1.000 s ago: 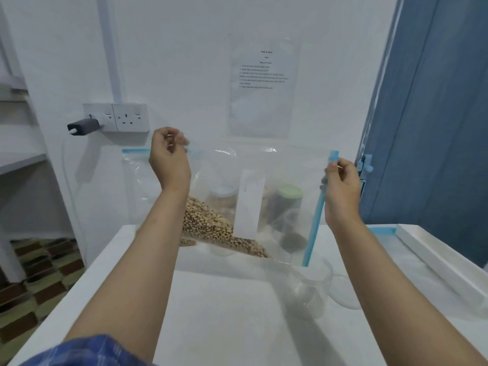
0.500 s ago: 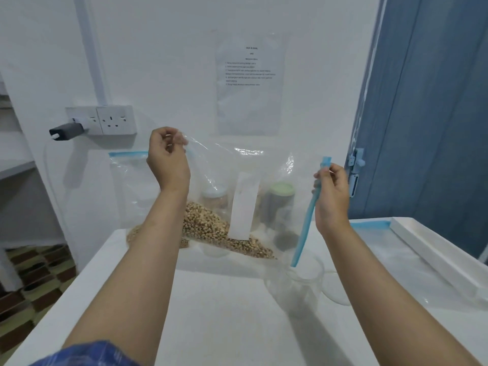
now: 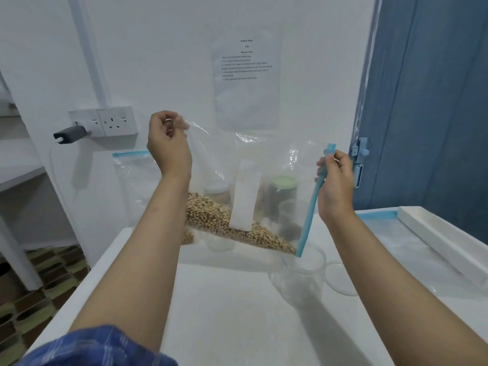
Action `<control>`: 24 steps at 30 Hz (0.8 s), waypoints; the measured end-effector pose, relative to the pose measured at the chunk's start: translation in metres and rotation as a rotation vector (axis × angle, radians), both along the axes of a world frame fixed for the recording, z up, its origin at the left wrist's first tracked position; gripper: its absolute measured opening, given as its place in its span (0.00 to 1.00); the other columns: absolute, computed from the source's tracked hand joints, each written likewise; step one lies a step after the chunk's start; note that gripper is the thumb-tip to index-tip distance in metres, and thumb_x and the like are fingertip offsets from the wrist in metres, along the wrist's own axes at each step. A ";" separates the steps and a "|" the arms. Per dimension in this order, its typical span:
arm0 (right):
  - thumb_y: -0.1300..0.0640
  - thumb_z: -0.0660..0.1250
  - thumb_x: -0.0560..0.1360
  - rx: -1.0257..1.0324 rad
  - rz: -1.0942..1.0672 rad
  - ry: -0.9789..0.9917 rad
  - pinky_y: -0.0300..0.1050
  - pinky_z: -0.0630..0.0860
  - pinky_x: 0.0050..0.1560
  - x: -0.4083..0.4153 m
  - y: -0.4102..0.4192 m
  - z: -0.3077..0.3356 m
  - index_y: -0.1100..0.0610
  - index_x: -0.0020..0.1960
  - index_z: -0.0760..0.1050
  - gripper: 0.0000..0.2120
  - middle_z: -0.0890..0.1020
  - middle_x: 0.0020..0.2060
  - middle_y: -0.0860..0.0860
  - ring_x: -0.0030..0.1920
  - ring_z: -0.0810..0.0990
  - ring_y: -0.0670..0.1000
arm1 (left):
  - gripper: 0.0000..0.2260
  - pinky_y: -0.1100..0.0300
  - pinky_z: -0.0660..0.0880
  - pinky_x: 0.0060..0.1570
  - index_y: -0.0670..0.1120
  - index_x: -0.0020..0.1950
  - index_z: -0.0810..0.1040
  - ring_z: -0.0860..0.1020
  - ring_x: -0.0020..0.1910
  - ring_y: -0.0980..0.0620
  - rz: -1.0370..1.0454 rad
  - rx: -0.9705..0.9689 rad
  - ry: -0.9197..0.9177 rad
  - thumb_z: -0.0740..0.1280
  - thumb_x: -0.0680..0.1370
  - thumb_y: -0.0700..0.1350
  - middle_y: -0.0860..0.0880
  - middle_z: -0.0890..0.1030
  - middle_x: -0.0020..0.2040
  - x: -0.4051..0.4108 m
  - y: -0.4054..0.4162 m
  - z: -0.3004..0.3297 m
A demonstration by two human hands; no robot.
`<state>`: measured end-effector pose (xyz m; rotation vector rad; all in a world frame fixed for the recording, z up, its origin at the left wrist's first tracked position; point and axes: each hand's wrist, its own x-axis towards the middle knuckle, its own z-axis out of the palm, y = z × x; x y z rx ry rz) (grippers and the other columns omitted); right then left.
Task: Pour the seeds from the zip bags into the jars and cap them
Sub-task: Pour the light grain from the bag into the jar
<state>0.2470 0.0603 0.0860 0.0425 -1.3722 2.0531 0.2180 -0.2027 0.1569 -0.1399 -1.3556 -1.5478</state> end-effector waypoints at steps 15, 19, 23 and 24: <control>0.57 0.58 0.83 0.004 -0.012 -0.046 0.41 0.69 0.51 -0.003 0.006 -0.008 0.48 0.48 0.73 0.09 0.78 0.41 0.45 0.43 0.72 0.46 | 0.07 0.65 0.75 0.43 0.50 0.46 0.74 0.77 0.38 0.54 0.010 -0.028 0.006 0.65 0.80 0.38 0.52 0.80 0.38 0.003 0.005 0.007; 0.58 0.58 0.83 0.023 -0.033 -0.055 0.39 0.70 0.52 -0.003 0.009 -0.011 0.48 0.48 0.73 0.09 0.78 0.42 0.44 0.46 0.74 0.44 | 0.06 0.66 0.74 0.43 0.49 0.47 0.74 0.77 0.38 0.54 -0.001 -0.026 0.004 0.65 0.80 0.38 0.52 0.80 0.38 0.002 0.005 0.005; 0.59 0.57 0.83 0.014 -0.033 -0.048 0.38 0.70 0.49 -0.003 0.008 -0.013 0.48 0.47 0.72 0.10 0.78 0.41 0.44 0.44 0.74 0.41 | 0.08 0.65 0.75 0.44 0.51 0.46 0.73 0.76 0.39 0.54 -0.007 -0.032 0.002 0.64 0.80 0.38 0.54 0.80 0.37 0.002 0.007 0.004; 0.59 0.57 0.83 0.014 -0.036 -0.048 0.38 0.70 0.49 -0.003 0.008 -0.013 0.48 0.47 0.72 0.10 0.78 0.41 0.44 0.44 0.74 0.41 | 0.08 0.65 0.75 0.44 0.51 0.46 0.73 0.76 0.39 0.54 -0.009 -0.031 0.002 0.64 0.80 0.38 0.54 0.80 0.37 0.002 0.007 0.004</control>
